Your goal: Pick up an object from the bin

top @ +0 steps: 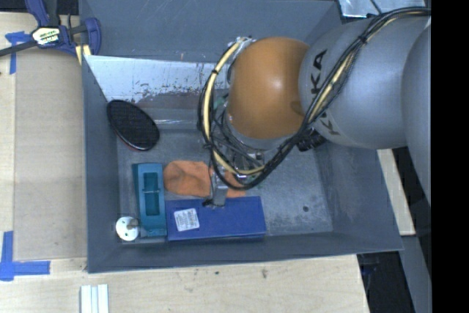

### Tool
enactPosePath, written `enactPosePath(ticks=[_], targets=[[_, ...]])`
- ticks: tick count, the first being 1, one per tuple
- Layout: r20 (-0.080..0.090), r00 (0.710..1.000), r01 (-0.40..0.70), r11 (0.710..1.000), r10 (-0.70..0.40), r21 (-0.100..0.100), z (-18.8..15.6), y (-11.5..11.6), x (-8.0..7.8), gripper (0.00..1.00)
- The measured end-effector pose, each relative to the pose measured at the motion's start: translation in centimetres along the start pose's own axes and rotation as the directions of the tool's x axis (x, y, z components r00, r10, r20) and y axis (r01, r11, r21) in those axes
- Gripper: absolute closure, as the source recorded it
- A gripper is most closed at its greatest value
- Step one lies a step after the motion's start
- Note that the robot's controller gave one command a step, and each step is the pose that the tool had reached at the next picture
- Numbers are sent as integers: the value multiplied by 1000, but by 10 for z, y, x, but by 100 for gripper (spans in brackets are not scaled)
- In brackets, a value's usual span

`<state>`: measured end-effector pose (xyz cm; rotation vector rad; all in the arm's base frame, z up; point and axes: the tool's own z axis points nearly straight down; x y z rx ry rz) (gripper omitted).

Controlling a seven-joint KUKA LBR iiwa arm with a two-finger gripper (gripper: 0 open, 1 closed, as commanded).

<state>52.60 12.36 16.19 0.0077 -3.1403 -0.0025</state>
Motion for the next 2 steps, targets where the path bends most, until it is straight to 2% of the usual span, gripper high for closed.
enactPosePath(ticks=[1,2], targets=[[5,1000,-26,1000,26,0,25,-21,1,0],[2,996,-86,996,86,1,55,-16,-2,100]])
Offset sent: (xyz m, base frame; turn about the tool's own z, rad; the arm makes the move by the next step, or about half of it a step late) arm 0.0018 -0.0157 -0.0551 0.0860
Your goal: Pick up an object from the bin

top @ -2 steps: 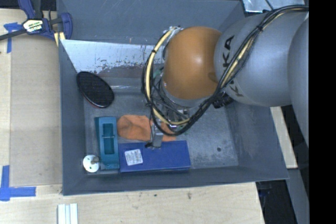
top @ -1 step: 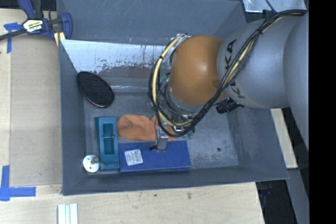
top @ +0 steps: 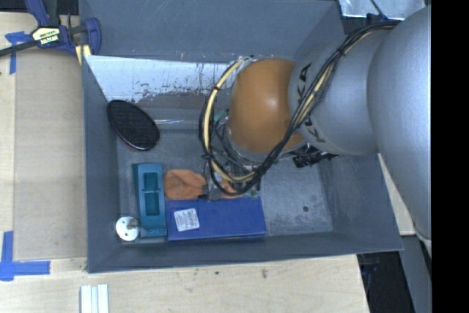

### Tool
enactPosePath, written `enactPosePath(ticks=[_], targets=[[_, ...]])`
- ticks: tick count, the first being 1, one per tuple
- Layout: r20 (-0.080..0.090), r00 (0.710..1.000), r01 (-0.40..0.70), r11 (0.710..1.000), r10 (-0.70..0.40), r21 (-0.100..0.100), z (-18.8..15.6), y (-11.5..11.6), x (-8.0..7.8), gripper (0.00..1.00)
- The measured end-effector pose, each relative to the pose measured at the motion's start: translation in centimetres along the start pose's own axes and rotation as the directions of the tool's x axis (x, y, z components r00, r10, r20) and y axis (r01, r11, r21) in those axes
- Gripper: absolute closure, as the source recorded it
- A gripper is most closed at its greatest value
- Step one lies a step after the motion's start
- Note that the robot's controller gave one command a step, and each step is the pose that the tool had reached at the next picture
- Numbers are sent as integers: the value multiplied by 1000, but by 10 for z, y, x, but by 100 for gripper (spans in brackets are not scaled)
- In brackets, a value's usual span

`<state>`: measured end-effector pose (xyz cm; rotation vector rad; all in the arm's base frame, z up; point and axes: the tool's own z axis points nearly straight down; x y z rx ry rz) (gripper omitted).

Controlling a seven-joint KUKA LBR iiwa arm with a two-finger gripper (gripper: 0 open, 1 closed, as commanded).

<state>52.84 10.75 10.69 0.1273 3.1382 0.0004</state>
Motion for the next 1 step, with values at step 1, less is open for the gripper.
enactPosePath(ticks=[1], targets=[[0,1000,-1,1000,1,0,0,0,0,100]])
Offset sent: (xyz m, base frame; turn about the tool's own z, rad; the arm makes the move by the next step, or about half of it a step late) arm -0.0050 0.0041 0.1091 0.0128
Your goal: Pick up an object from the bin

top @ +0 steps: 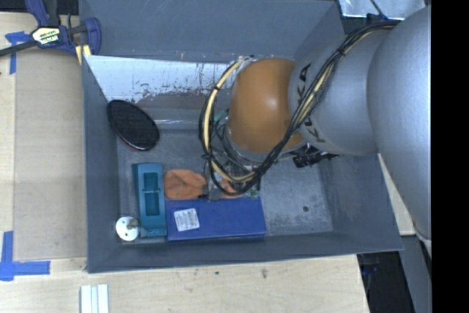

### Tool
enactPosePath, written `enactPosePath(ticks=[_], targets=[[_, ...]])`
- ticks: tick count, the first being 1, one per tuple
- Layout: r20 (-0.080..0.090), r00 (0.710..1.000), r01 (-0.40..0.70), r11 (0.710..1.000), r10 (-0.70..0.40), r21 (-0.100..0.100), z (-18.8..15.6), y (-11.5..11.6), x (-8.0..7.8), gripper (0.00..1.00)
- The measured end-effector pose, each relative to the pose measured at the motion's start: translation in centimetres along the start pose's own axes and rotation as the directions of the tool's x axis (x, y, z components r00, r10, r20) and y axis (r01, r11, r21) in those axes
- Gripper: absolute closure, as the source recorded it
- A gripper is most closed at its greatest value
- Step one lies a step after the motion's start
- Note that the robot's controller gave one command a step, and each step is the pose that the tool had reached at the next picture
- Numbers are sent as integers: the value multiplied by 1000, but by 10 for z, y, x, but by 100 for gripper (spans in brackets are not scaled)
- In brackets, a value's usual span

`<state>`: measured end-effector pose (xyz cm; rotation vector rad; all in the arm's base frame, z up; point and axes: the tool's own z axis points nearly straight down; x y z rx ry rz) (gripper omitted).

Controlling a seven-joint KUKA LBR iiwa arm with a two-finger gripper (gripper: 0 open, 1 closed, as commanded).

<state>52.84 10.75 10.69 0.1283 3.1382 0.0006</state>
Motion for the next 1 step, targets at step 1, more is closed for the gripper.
enactPosePath(ticks=[1], targets=[[1,1000,-10,1000,10,0,-109,4,4,100]])
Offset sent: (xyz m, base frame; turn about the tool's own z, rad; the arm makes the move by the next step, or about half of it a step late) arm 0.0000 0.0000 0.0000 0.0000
